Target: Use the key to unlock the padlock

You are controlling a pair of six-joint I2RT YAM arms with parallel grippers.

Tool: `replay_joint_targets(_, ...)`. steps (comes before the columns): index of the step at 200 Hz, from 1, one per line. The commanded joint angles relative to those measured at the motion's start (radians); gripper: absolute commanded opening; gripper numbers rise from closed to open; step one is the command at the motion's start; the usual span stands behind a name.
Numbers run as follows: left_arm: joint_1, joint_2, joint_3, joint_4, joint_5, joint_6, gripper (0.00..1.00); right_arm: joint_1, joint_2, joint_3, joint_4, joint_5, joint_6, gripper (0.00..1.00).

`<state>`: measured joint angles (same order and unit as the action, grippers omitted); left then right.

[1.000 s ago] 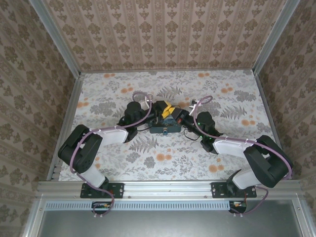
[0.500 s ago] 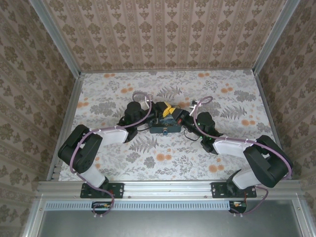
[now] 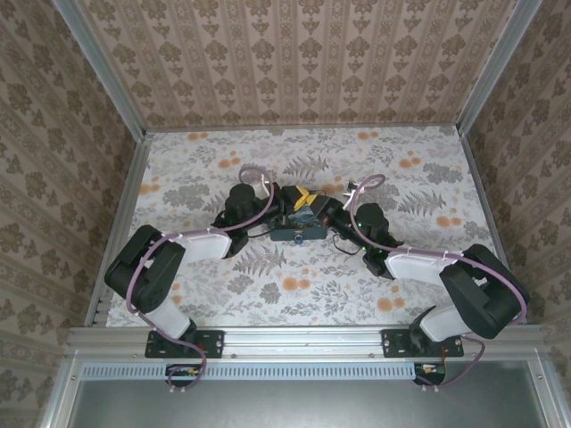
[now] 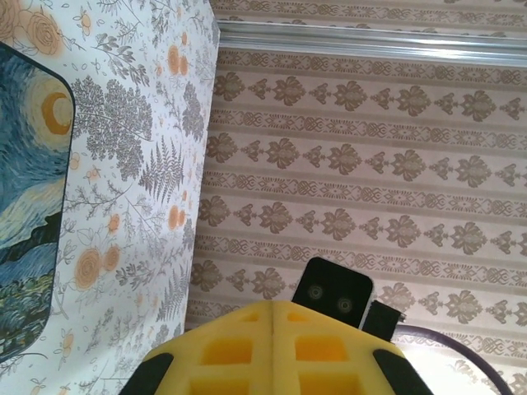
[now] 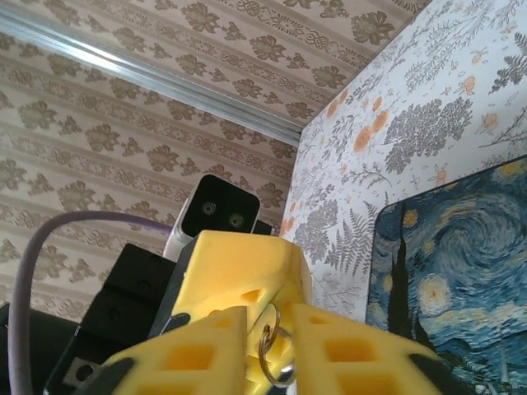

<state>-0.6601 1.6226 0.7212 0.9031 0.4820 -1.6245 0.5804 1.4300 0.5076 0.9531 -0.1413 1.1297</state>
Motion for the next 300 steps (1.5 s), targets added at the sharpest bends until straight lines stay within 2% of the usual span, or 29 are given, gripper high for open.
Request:
replay_joint_targets(1,0.012,-0.004,0.006,-0.031,0.031,0.084,0.00,-0.025,-0.057,-0.036,0.020,0.007,0.001,0.40)
replay_joint_targets(41,0.061,-0.010,0.056,-0.084,0.140,0.241,0.00,-0.078,-0.114,-0.036,-0.044,-0.092,-0.049,0.51)
replay_joint_targets(62,0.077,-0.015,0.088,-0.113,0.214,0.325,0.00,-0.088,-0.100,-0.031,-0.020,-0.148,-0.072,0.60)
replay_joint_targets(87,0.082,-0.021,0.120,-0.138,0.262,0.386,0.00,-0.088,-0.062,-0.025,0.045,-0.199,-0.082,0.62)
replay_joint_targets(125,0.080,-0.044,0.136,-0.185,0.280,0.428,0.00,-0.085,0.016,0.000,0.147,-0.236,-0.059,0.57)
replay_joint_targets(214,0.073,-0.056,0.141,-0.213,0.279,0.449,0.00,-0.056,0.083,0.051,0.165,-0.256,-0.051,0.47)
replay_joint_targets(257,0.071,-0.058,0.140,-0.218,0.267,0.446,0.00,-0.045,0.099,0.039,0.186,-0.251,-0.043,0.32)
replay_joint_targets(270,0.071,-0.059,0.139,-0.218,0.263,0.446,0.00,-0.042,0.102,0.031,0.191,-0.250,-0.041,0.32)
replay_joint_targets(284,0.073,-0.059,0.138,-0.221,0.257,0.446,0.00,-0.039,0.102,0.021,0.197,-0.247,-0.041,0.38)
replay_joint_targets(300,0.073,-0.058,0.141,-0.222,0.254,0.445,0.00,-0.038,0.099,0.009,0.206,-0.244,-0.040,0.39)
